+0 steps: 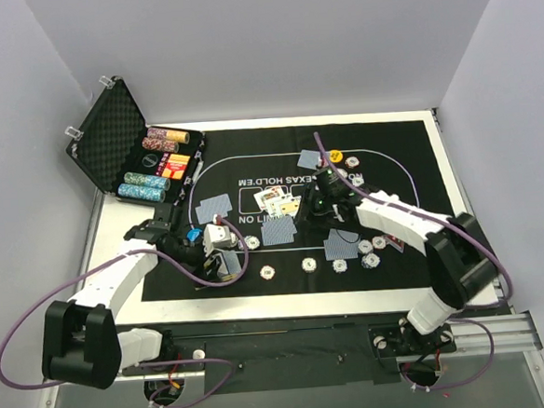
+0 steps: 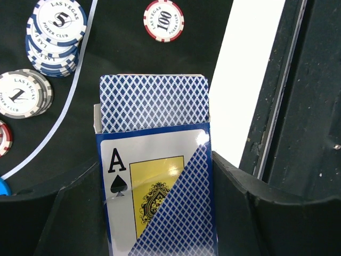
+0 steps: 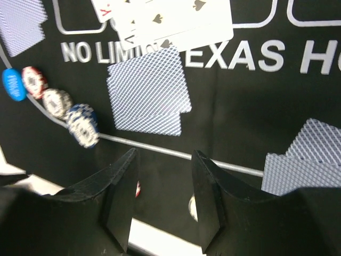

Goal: Distribute texas hold em gaming equipment

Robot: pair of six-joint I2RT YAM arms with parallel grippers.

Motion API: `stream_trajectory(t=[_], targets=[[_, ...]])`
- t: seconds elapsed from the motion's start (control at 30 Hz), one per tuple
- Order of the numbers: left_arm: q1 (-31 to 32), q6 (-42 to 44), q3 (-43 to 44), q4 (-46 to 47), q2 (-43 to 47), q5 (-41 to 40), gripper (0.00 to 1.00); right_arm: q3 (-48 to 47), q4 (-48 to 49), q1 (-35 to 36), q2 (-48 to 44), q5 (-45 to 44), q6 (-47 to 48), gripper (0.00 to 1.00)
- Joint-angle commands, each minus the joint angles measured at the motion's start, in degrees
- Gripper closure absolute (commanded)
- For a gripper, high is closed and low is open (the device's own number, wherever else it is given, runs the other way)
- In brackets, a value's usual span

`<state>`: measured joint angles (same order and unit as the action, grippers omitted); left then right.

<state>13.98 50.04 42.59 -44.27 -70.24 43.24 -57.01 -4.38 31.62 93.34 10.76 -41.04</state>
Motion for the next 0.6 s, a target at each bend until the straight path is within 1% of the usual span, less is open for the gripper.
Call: stream_trajectory(t=[0.0,0.07,0.2,0.3,0.37,0.43,0.47,0.5,0.53,0.57], targets=[[-0.71,5.41,-0.31,2.09,-2.53,3.86,0.23,1.29,-4.40,0.20,-8.87,-2.06,-0.10,0.60],[-0.79,7.00,-1.19,1.56,-2.54,4.83,0.19,1.55,-5.55,-0.06,-11.94,-1.63,-0.53,0.60],[-1.32,6.13,-2.60,1.21,-0.61,6.15,0.16,0.42,-8.09,-1.55,-15.64,-0.31,-0.71,0.59],[-1.93,3.84,-1.46,0.94,0.71,6.15,0.15,-0.64,-9.85,-2.08,-16.96,0.66,-0.45,0.57],[-2.64,1.91,0.29,0.07,1.50,6.50,0.14,-1.25,-10.90,-2.26,-17.58,0.66,-0.10,0.54],[-2.64,-3.52,2.67,1.81,1.77,4.94,0.13,-1.78,-12.31,-2.35,-18.28,-0.12,0.60,0.49],[-2.73,-8.94,4.94,2.43,1.68,4.31,0.13,-1.78,-12.66,-2.35,-18.98,-0.48,1.04,0.38],[-2.73,-11.26,6.09,3.13,1.25,2.04,0.12,-1.79,-13.36,-2.35,-19.42,-1.09,1.48,0.32],[-2.73,-15.46,8.89,3.23,0.98,1.32,0.12,-1.79,-14.07,-2.26,-20.56,-1.44,1.75,0.18],[-2.73,-16.63,10.48,1.23,0.28,-0.08,0.12,-1.61,-14.34,-2.26,-21.18,-2.14,2.18,0.13]])
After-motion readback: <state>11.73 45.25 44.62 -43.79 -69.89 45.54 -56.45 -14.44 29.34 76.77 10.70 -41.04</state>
